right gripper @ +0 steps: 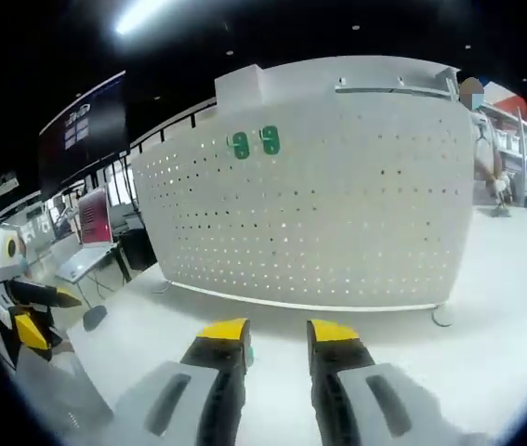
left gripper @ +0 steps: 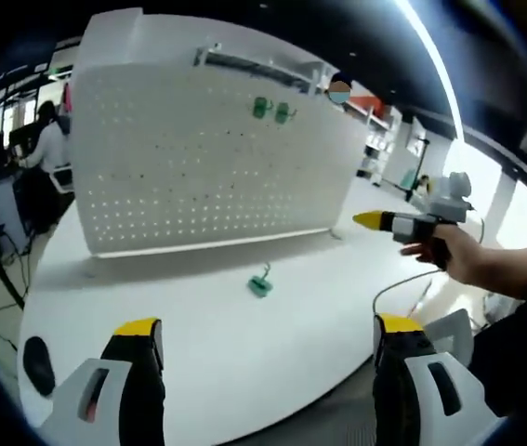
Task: Insert the hook assembly into the mounting plate slot until the hook locks in place.
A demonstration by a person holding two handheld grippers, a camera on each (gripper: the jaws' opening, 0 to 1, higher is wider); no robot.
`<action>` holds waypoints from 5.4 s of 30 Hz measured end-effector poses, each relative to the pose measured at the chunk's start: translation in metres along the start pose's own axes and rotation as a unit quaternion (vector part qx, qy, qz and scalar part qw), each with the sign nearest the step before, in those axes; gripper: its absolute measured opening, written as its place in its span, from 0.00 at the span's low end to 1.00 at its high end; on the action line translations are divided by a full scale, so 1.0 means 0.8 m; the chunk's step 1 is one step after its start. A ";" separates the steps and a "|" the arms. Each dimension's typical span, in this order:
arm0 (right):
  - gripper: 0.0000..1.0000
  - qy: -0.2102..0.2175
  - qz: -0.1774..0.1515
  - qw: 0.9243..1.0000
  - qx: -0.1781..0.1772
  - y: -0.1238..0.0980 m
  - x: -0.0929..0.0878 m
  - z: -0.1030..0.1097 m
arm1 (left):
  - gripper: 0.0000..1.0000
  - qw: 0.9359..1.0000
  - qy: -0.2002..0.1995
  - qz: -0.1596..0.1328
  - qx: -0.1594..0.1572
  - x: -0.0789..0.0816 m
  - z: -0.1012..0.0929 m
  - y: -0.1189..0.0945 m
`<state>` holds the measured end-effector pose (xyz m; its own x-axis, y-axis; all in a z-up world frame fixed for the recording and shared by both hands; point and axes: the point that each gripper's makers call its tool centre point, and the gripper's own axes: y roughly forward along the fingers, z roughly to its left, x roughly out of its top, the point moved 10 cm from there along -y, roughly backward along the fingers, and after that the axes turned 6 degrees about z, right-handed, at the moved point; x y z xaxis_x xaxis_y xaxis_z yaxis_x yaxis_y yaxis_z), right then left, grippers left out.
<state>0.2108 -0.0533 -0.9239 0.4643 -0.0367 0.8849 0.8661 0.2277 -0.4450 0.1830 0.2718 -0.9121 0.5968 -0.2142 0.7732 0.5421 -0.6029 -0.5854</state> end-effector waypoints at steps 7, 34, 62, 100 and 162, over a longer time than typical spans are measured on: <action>0.23 -0.006 0.044 0.999 0.015 -0.009 -0.028 0.000 | 0.95 0.999 0.022 0.026 -0.007 -0.005 -0.005 0.010; 0.21 -0.005 0.184 0.978 0.094 0.075 -0.072 0.017 | 0.93 0.996 -0.013 0.084 0.005 -0.022 0.021 0.020; 0.11 0.050 0.220 0.968 0.111 0.214 -0.050 0.017 | 0.91 0.994 -0.055 0.091 0.021 -0.028 0.050 0.023; 0.00 0.050 0.127 0.989 0.055 0.187 -0.002 0.000 | 0.90 0.996 -0.045 0.081 0.013 -0.015 0.048 0.023; 0.00 0.117 -0.043 0.962 0.243 -0.024 0.045 0.174 | 0.39 0.992 -0.086 -0.013 -0.094 0.063 -0.021 0.029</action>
<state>0.1854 0.0762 -0.8642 0.4722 -0.2809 0.8355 0.7413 0.6394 -0.2040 0.2163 0.2342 -0.8825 0.6849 -0.0717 0.7251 0.4488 -0.7424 -0.4974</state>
